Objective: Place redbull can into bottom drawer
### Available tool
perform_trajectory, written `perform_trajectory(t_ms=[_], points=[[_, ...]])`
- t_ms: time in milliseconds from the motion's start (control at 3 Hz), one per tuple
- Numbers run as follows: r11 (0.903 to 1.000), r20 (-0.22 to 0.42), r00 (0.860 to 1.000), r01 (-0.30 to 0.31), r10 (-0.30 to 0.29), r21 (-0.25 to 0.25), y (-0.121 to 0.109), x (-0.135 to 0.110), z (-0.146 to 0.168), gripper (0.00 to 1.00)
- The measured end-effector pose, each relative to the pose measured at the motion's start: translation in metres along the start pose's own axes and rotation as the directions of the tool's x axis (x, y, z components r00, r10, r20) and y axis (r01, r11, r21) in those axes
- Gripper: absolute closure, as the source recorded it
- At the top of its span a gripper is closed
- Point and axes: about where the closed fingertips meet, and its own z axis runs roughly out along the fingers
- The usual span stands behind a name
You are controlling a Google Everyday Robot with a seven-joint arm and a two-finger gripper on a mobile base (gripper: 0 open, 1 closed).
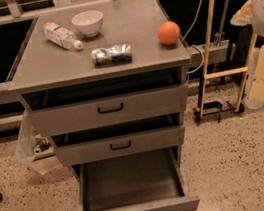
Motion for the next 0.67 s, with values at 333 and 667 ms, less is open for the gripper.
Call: perform_trajectory(t_ms=[333, 667], points=[[1.0, 0.006, 1.0, 0.0, 0.0, 0.004, -0.007, -0.002, 0.0, 0.0], [1.0, 0.001, 1.0, -0.001, 0.001, -0.006, -0.037, -0.011, 0.01, 0.0]])
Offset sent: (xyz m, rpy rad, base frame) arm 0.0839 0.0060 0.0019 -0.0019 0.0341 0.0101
